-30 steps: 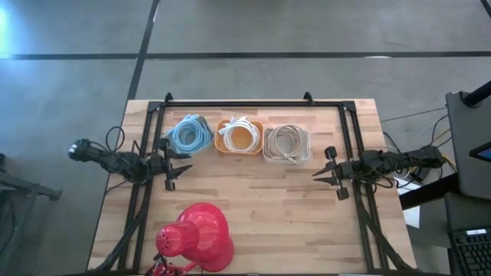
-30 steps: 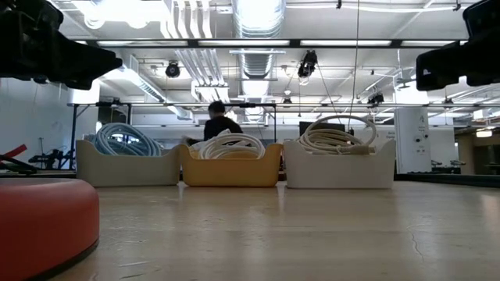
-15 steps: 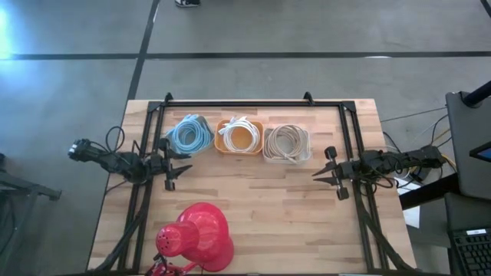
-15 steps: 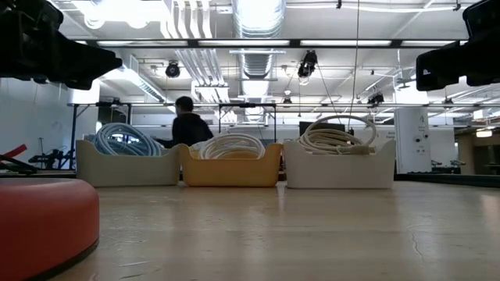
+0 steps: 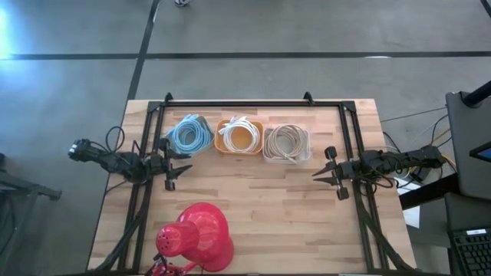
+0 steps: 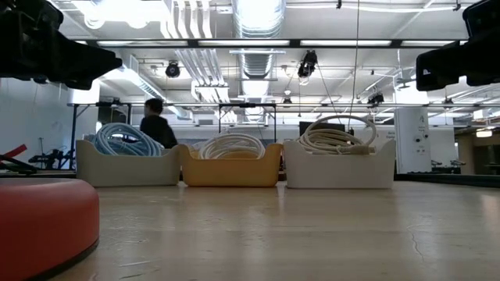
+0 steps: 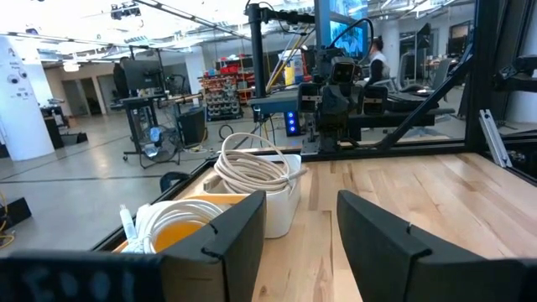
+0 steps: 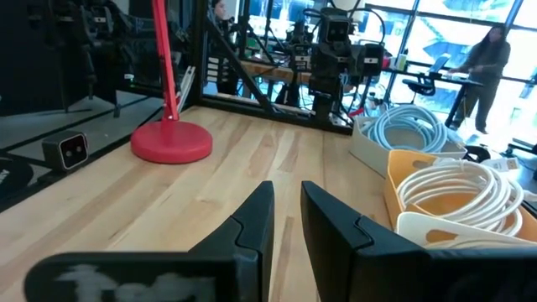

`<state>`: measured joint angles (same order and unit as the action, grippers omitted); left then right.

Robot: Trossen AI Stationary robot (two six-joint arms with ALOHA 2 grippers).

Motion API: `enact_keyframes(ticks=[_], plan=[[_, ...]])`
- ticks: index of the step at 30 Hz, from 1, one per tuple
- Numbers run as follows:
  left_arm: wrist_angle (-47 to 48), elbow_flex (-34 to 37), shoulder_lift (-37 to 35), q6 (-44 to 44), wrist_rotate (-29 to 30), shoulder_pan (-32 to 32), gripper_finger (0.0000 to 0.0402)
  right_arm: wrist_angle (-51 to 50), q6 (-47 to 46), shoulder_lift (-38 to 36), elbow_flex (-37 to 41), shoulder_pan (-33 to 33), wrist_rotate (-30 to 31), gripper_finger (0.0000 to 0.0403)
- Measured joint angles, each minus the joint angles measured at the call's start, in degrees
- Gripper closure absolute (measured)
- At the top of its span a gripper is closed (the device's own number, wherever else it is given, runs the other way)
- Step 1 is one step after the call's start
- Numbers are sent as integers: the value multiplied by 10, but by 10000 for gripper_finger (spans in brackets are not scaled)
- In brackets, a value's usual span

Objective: Sort HDMI cables
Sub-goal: Return to Home Position

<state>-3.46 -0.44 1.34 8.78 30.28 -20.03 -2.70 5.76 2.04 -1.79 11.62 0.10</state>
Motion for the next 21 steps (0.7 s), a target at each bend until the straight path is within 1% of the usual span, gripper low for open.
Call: enact_keyframes(ticks=[21], plan=[[0, 0, 0, 0, 0, 0, 225, 0, 0, 0, 0, 0, 0, 344]])
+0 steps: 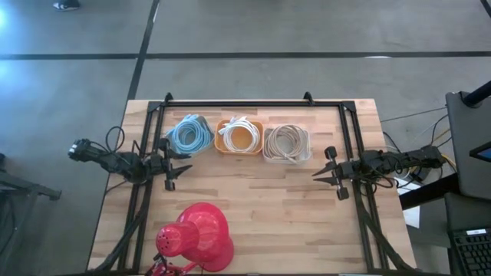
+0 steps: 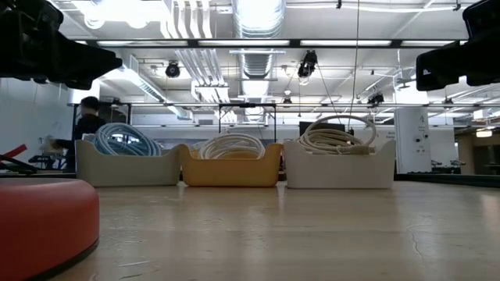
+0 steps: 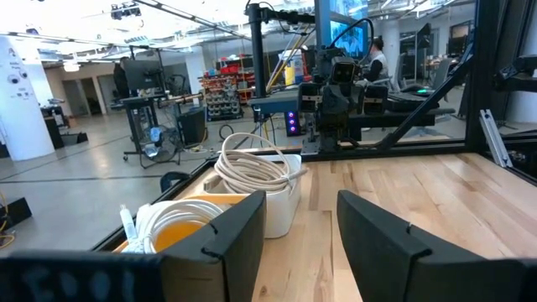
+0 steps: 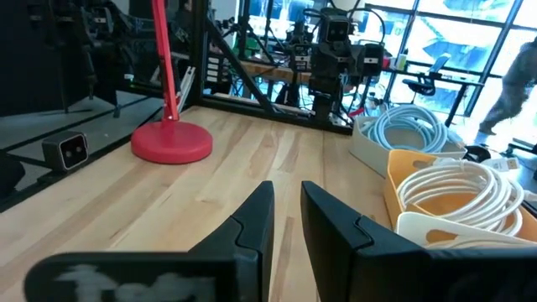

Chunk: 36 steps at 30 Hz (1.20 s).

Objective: Sort HDMI cables
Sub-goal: Return to Home Position

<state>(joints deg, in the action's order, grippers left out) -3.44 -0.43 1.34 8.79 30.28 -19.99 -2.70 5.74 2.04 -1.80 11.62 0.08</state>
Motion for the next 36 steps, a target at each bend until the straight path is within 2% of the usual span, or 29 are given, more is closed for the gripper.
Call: enact_keyframes(ticks=[36], plan=[[0, 0, 0, 0, 0, -1, 225, 0, 7, 0, 0, 0, 0, 344]])
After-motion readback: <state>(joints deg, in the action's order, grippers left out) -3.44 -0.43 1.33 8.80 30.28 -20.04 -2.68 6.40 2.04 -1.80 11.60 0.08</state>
